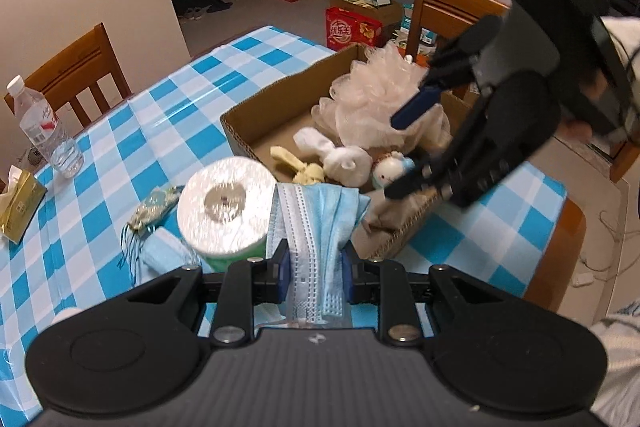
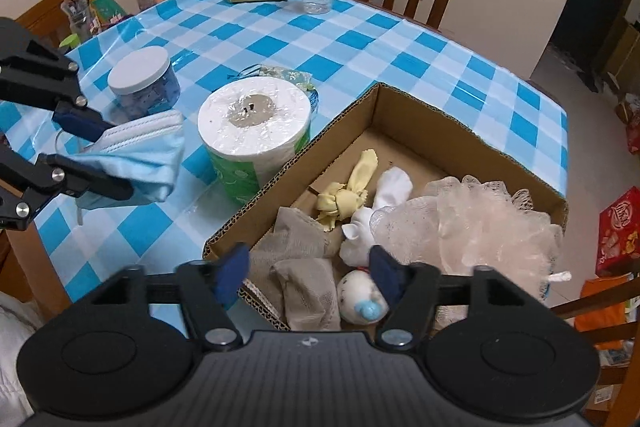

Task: Organize soft objects
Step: 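Carry the beige pouch into the box with the right gripper and release it, then lower the blue face mask into the box with the left gripper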

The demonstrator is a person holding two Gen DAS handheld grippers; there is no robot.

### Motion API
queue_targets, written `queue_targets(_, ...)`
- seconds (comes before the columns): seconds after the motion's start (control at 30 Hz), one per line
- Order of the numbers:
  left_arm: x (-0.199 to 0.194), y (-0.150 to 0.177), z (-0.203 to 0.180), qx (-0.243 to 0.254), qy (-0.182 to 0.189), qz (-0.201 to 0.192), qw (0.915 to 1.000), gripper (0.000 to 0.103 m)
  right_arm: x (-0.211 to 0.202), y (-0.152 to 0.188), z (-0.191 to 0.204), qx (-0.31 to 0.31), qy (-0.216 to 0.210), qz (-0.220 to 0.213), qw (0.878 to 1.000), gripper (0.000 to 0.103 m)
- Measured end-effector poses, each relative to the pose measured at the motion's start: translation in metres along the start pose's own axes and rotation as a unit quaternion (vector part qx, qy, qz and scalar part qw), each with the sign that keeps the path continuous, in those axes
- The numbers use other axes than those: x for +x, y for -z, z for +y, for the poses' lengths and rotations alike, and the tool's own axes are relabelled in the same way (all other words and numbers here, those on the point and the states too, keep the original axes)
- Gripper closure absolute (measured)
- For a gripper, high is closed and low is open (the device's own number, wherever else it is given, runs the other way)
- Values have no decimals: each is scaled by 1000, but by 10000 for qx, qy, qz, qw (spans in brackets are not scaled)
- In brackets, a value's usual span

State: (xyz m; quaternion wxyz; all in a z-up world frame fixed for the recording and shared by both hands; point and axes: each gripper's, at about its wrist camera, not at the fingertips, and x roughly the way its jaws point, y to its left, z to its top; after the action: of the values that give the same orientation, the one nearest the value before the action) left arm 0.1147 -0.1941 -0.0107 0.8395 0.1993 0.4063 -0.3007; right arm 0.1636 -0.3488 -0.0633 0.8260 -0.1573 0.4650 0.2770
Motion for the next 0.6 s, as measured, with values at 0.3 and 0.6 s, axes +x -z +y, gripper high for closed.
queue_targets(0.3, 29, -50, 5, -33, -93, -163, 9998, 80, 0, 16, -14, 784, 162, -274, 9964, 1)
queue_targets(0.6, 80, -111, 14, -261, -1, -254, 9993, 80, -4, 26, -11, 1250, 665, -480, 9888, 1)
